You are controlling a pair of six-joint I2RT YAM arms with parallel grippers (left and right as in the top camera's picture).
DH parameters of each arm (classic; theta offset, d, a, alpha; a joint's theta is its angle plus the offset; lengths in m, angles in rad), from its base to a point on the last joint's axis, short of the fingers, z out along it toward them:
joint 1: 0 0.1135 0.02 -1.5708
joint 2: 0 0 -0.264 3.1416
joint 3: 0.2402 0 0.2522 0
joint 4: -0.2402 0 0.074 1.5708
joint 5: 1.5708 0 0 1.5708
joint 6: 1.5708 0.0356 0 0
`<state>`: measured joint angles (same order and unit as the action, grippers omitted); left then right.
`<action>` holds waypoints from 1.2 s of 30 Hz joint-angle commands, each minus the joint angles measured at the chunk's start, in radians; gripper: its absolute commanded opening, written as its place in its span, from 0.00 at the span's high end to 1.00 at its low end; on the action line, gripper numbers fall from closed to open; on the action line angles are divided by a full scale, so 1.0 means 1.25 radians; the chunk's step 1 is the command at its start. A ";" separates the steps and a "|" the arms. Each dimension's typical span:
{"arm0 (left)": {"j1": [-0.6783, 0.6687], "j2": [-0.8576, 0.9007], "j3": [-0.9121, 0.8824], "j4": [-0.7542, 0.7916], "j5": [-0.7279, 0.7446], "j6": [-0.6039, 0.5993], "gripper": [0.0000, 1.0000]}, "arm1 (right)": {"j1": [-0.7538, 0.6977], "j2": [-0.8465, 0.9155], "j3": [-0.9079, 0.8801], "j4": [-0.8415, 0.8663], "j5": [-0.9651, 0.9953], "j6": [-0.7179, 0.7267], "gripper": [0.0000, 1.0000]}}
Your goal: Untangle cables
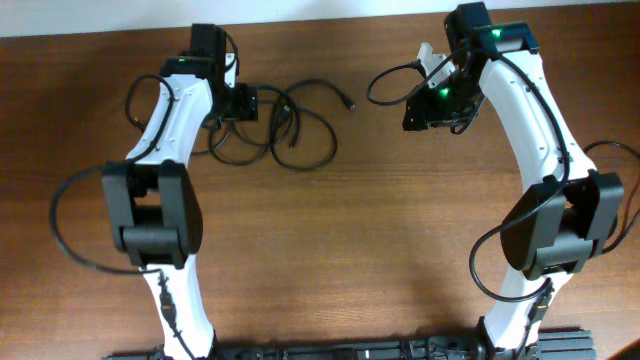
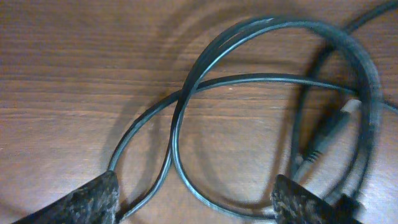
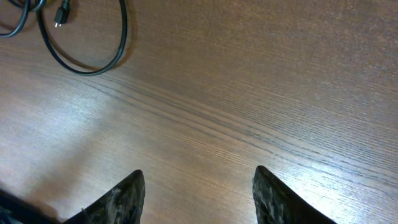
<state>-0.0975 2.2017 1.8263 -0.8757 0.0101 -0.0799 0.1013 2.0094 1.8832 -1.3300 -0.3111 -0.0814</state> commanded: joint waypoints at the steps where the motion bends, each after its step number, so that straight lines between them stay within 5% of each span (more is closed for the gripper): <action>1: 0.005 0.077 0.005 0.010 -0.005 -0.002 0.27 | 0.003 -0.008 0.007 -0.004 0.008 -0.003 0.47; 3: 0.005 0.104 0.005 0.005 -0.005 -0.002 0.30 | 0.003 -0.008 0.007 -0.005 0.008 -0.003 0.47; 6: 0.005 0.119 0.005 -0.001 0.047 -0.002 0.65 | 0.003 -0.008 0.007 -0.005 0.008 -0.003 0.47; 8: 0.005 0.119 0.006 -0.019 0.106 -0.002 1.00 | 0.003 -0.007 0.007 -0.005 0.008 -0.003 0.47; 12: 0.005 0.079 0.008 -0.088 0.240 0.005 1.00 | 0.003 -0.004 0.000 0.008 0.028 0.005 0.44; 16: 0.005 -0.088 0.009 -0.088 0.457 0.122 1.00 | 0.010 -0.003 0.000 0.015 0.012 0.006 0.34; 23: 0.005 -0.340 0.009 -0.090 0.456 0.126 1.00 | 0.061 -0.003 0.000 0.104 -0.112 0.006 0.24; 31: 0.005 -0.338 0.006 -0.136 0.338 0.110 1.00 | 0.082 -0.003 0.000 0.138 -0.169 0.005 0.17; 34: -0.006 -0.320 0.006 -0.144 0.160 0.109 1.00 | 0.082 -0.003 0.000 0.158 -0.195 0.005 0.16; 36: -0.023 -0.305 0.006 -0.169 0.147 0.110 1.00 | 0.082 -0.003 0.000 0.172 -0.212 0.005 0.15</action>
<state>-0.1013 1.7847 1.8317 -1.0615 0.2913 0.0601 0.1967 2.0094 1.8812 -1.1309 -0.5240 -0.0750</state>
